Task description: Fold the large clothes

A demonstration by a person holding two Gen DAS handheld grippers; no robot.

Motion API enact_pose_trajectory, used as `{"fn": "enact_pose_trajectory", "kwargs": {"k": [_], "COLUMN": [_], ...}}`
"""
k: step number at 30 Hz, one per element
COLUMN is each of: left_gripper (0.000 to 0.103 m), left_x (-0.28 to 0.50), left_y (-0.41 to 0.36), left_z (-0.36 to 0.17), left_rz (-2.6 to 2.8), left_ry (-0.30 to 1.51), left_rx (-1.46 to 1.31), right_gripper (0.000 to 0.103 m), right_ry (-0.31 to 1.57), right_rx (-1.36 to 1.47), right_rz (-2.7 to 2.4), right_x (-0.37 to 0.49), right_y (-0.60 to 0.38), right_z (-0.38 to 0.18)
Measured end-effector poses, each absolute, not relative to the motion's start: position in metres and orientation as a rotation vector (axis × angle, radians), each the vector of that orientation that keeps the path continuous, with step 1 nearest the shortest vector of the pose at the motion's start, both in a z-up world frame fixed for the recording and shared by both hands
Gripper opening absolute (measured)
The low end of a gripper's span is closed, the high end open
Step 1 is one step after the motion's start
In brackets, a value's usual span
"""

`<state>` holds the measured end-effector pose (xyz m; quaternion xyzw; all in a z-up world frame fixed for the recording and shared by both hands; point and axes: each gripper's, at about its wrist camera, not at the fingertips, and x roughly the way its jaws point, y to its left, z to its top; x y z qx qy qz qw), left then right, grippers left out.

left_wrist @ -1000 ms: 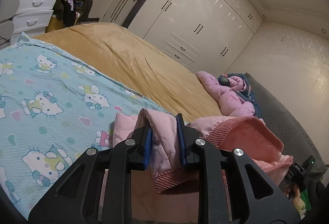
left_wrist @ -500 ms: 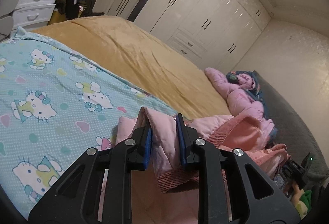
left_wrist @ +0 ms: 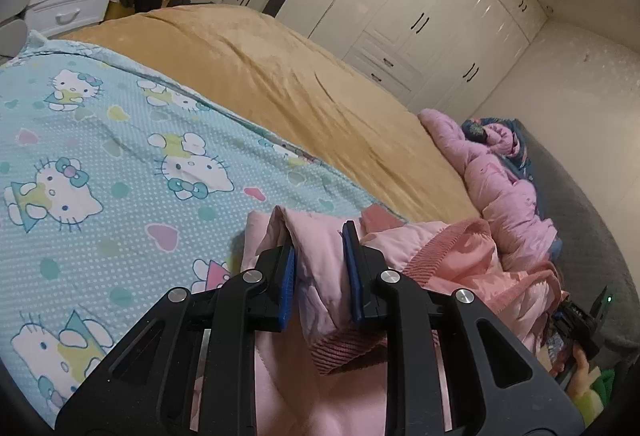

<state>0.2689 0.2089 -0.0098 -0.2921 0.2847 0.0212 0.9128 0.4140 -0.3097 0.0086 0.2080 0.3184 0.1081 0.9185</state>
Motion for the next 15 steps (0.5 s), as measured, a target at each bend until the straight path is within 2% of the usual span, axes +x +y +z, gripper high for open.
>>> {"fn": "enact_pose_trajectory", "kwargs": {"k": [3,7,10,11,12,13,15], "left_gripper": [0.015,0.015,0.015,0.015,0.015,0.015,0.015], "left_x": [0.274,0.276,0.277,0.276,0.277,0.277,0.277], "left_y": [0.209,0.205,0.205,0.205,0.205,0.205,0.205], "left_z": [-0.017,-0.021,-0.022,-0.022,-0.022,-0.022,-0.021], "left_rz": [0.047,0.046,0.042,0.038,0.034,0.032,0.031], "left_ry": [0.604,0.620,0.622,0.622,0.623,0.623,0.623], "left_rx": [-0.602,-0.588,-0.590,-0.593,-0.596,-0.596,-0.594], "right_gripper": [0.015,0.020,0.029,0.045,0.071,0.081,0.083], "right_ry": [0.669,0.671,0.650,0.636,0.621,0.603,0.598], "right_rx": [0.436,0.477,0.501,0.524,0.537,0.535,0.508], "right_rz": [0.216,0.227,0.255,0.277,0.280,0.269,0.296], "right_x": [0.420,0.417,0.410,0.406,0.401,0.395,0.384], "right_y": [-0.308,-0.308,-0.309,-0.310,-0.310,-0.308,-0.296], "right_z": [0.000,-0.005,-0.002,0.000,0.003,0.007,0.014]}}
